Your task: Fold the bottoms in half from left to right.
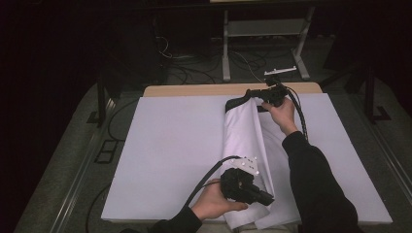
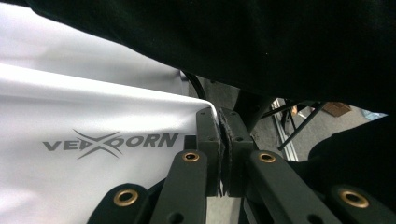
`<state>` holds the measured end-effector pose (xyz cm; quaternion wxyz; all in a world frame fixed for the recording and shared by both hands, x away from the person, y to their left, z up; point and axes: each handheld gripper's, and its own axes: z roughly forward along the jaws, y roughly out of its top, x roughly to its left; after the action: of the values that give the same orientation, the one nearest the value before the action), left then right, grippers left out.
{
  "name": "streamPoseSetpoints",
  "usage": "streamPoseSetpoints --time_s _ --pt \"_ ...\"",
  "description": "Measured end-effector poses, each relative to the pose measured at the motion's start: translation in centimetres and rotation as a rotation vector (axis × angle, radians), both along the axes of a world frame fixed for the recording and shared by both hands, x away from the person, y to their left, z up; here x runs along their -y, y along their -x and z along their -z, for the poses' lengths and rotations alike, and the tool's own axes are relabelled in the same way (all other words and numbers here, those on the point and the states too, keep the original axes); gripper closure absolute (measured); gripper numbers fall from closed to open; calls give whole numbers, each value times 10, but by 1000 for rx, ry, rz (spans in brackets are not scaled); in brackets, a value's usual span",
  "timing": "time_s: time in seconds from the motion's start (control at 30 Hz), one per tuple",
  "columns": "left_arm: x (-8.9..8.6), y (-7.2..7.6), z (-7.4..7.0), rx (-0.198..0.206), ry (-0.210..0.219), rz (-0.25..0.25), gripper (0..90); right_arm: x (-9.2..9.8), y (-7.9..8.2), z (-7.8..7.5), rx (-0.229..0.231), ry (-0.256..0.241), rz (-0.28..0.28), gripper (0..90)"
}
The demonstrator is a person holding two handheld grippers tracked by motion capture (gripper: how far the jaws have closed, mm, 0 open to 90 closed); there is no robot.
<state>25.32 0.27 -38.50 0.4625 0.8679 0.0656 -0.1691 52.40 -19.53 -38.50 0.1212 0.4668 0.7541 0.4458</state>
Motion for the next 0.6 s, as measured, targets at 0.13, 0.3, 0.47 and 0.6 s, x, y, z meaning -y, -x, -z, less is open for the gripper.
streamPoseSetpoints --time_s 0.13,0.3,0.47,0.6 --pt "8 -1 1 -5 3 2 863 9 1 0 0 3 6 856" --pt "17 -2 2 -10 19 -11 862 19 0 0 0 3 7 856" --pt "28 -1 2 -14 24 -16 863 30 -1 2 -9 0 9 856" --pt "37 0 4 -20 37 -17 862 35 0 2 -8 8 8 856"
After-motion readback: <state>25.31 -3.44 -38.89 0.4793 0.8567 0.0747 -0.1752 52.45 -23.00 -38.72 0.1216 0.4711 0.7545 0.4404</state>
